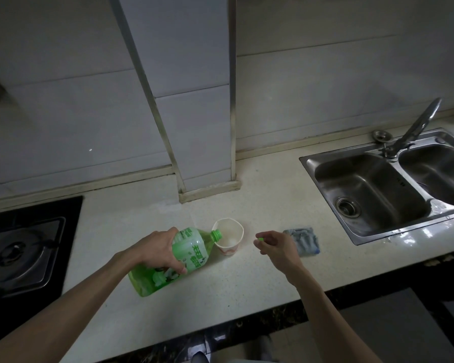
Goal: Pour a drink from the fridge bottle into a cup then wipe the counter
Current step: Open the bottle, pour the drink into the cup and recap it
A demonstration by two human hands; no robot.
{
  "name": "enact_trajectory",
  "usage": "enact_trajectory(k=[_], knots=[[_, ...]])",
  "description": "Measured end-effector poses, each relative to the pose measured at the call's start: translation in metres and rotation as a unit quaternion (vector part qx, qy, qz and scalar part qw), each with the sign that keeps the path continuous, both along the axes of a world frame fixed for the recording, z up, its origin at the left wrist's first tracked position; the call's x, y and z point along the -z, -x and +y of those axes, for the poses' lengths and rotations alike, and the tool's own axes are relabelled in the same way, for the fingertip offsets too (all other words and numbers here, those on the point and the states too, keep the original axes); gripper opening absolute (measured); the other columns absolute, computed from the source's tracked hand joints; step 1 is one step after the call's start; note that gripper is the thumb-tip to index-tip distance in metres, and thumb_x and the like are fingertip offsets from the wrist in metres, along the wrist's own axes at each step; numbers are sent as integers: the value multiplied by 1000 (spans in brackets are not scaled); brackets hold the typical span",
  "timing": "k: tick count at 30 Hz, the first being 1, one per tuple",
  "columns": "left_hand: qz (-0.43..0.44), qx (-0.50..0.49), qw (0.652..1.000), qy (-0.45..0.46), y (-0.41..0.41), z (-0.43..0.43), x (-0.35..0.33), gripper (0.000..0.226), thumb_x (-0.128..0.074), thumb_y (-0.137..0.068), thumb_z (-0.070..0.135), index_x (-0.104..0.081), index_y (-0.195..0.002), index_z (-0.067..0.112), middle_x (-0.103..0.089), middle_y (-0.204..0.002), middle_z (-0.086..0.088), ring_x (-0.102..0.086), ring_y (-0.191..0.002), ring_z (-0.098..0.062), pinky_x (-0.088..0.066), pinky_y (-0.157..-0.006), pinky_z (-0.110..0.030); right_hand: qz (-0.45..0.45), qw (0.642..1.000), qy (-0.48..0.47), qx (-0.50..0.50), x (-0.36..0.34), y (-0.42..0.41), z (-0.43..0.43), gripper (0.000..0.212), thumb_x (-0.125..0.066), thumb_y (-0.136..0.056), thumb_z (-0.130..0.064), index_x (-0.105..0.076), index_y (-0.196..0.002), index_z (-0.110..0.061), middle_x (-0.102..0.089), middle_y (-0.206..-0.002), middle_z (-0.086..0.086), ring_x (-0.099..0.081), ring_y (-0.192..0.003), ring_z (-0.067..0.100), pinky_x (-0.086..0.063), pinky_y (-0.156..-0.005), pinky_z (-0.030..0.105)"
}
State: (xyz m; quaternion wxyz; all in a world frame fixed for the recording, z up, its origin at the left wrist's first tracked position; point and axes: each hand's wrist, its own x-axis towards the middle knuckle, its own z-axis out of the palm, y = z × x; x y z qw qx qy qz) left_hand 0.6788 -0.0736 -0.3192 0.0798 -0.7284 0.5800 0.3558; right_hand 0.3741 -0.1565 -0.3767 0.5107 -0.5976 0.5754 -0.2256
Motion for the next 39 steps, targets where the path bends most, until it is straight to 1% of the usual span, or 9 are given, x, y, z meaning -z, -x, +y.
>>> enact_trajectory(k=[5,8,11,14,21,27,30,34,39], knots=[[-2,1,1000,-4,-1,-2,0,81,-84,-53,60,-45,-115,26,-65,-100,9,-65,-86,-10,-59,-76,-33,1,1000,-6,0,-2,-1,-1,24,-73,-84,-27,-72,-106,-16,-73,-82,-4,-69,-72,7,-50,-60,10],[-5,3,1000,-5,-1,-3,-1,83,-83,-52,61,-44,-116,27,-64,-100,9,-65,-86,-9,-58,-74,-32,1,1000,-10,-1,-2,-1,-3,25,-73,-85,-27,-71,-106,-16,-73,-83,-4,-69,-75,9,-49,-60,10],[-6,4,1000,-6,-1,-4,-1,83,-83,-52,61,-43,-116,27,-64,-99,10,-65,-86,-9,-58,-74,-31,3,1000,-11,-3,-2,-1,-3,26,-73,-85,-28,-71,-107,-16,-73,-84,-5,-70,-76,10,-51,-64,13],[-8,7,1000,-4,-1,-6,-3,83,-84,-53,60,-44,-117,27,-64,-99,11,-65,-86,-9,-58,-74,-31,9,1000,-8,-7,-2,-1,-4,26,-72,-85,-29,-71,-108,-17,-73,-83,-6,-69,-76,8,-51,-63,12],[-22,14,1000,0,-1,-10,-5,84,-84,-53,61,-44,-118,25,-63,-99,9,-65,-85,-10,-60,-77,-35,21,1000,2,-16,-2,-4,-3,27,-73,-85,-29,-71,-108,-16,-73,-83,-6,-69,-75,8,-50,-63,13],[-27,17,999,3,-2,-11,-7,83,-84,-55,60,-44,-119,24,-63,-99,9,-64,-84,-9,-59,-75,-33,32,999,0,-21,-5,-8,-5,29,-71,-86,-31,-70,-111,-17,-72,-86,-6,-68,-76,4,-45,-60,9],[-32,22,999,5,-2,-11,-7,84,-83,-55,61,-44,-118,23,-62,-98,9,-63,-85,-10,-59,-76,-34,24,1000,-3,-20,-5,-9,-5,28,-71,-86,-29,-69,-111,-15,-72,-86,-5,-68,-76,6,-46,-58,8],[-36,23,999,7,-2,-11,-7,83,-83,-55,61,-44,-117,24,-63,-98,8,-63,-85,-11,-58,-76,-34,18,1000,-1,-19,-4,-9,-4,29,-72,-86,-25,-70,-111,-12,-73,-85,-1,-68,-75,10,-49,-61,11],[-29,20,999,2,-3,-10,-7,82,-84,-55,60,-43,-116,24,-62,-98,8,-62,-85,-10,-59,-78,-35,27,999,7,-21,-4,-10,-4,29,-72,-86,-26,-70,-111,-11,-73,-84,-1,-68,-74,9,-48,-60,10]])
